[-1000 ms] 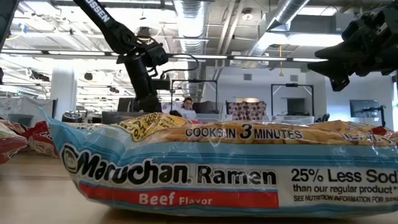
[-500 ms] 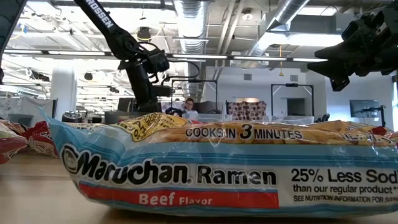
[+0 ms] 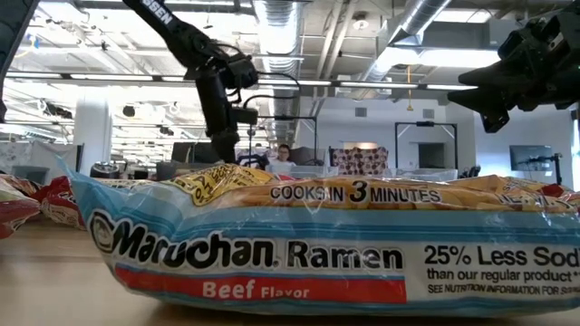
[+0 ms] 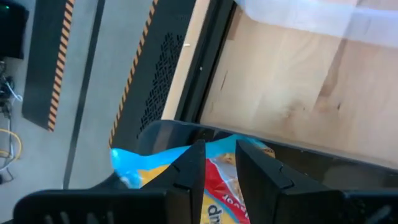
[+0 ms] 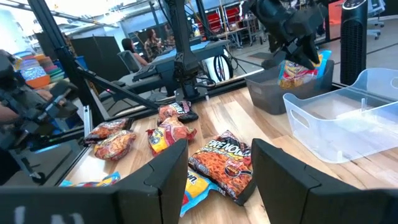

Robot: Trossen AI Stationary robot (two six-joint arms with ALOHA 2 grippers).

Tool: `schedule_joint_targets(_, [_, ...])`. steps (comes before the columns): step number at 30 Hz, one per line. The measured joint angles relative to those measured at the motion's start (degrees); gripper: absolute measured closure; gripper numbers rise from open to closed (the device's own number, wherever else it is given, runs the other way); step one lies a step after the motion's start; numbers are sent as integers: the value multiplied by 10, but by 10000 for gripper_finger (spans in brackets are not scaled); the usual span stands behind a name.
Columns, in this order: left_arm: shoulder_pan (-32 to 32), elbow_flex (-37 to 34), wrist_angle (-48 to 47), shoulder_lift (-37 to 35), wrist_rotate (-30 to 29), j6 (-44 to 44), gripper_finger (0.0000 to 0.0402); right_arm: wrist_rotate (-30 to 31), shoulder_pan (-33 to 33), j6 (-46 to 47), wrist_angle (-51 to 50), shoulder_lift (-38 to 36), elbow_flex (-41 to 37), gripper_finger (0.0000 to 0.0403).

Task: Sort Maruchan noodles
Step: Put the black noodle pack into the right transparent bin

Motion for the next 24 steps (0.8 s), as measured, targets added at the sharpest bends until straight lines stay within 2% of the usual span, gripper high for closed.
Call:
schedule_joint_targets(7, [-19, 73, -105, -1, 3, -59, 323, 0, 0, -11, 1, 0, 0, 203])
schedule_joint_targets(11, [-37, 79, -141, -17, 6, -74, 324, 0, 0, -15, 17, 0, 0, 203])
schedule_joint_targets(17, [-62, 79, -174, -77, 33, -117, 324, -1, 0, -24, 88, 0, 1, 203])
schedule_joint_targets(24, [-92, 40, -173, -183, 42, -163, 324, -2, 0, -37, 85, 0, 30, 203])
